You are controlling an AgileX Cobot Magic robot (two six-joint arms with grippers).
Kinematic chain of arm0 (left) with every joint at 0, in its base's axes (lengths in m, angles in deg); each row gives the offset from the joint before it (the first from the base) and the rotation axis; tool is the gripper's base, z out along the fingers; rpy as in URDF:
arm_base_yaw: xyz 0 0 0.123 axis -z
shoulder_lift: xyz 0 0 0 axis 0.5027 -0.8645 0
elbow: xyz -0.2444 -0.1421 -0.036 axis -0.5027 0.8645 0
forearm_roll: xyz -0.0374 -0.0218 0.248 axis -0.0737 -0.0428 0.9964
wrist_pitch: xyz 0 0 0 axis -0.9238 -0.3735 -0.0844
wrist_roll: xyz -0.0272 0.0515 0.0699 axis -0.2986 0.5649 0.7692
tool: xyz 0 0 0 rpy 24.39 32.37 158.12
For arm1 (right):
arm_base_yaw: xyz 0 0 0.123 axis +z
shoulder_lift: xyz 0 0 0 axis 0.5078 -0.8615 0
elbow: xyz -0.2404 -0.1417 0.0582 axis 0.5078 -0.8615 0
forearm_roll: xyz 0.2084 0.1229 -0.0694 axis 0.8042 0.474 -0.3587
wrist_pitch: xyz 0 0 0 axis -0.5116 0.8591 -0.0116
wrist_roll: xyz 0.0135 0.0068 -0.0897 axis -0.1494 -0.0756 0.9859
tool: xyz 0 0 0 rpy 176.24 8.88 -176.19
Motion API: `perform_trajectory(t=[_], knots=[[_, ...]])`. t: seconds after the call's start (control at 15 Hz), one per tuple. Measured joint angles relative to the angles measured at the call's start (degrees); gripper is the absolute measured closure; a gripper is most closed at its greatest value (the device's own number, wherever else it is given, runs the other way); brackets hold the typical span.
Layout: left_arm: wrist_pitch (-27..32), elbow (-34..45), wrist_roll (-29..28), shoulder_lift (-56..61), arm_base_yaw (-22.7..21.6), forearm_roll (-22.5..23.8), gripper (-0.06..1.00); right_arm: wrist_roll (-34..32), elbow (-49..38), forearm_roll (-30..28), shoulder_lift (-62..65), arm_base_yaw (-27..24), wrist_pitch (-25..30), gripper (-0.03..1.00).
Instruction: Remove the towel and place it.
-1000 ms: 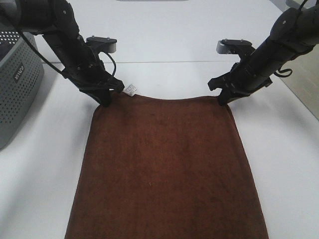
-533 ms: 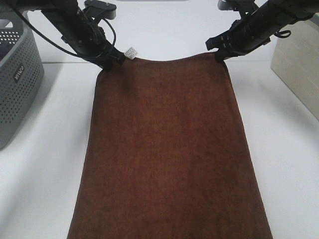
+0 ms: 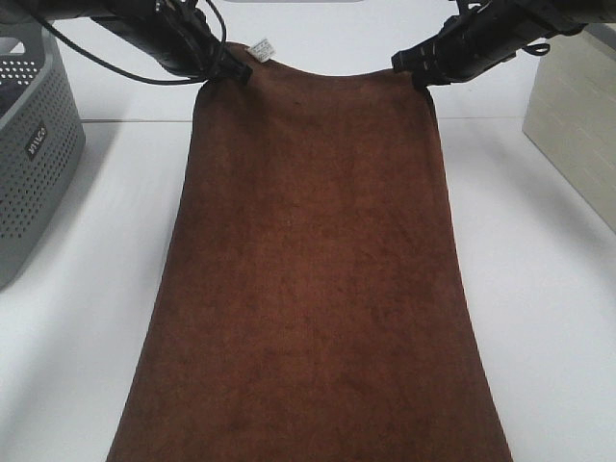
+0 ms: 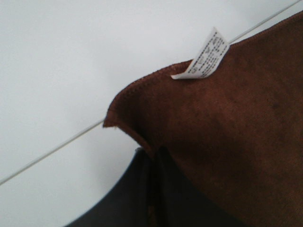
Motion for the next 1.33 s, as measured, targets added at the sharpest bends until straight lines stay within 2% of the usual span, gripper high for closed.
perform_trajectory(t=[0.27, 0.73, 1.33], knots=[[-3.0, -4.9, 0.0, -5.0, -0.1, 0.7, 0.94, 0.4, 6.7, 0.4, -5.1, 0.9, -1.0, 0.96], [-4.9, -14.1, 0.0, -12.7, -0.2, 3.9, 0.94, 0.7, 14.4, -0.5, -11.7, 0.9, -4.4, 0.96], [-11.2, -15.2, 0.1, -18.6, -0.2, 4.8, 0.94, 1.9, 15.6, -0.5, -17.0, 0.9, -7.7, 0.96]])
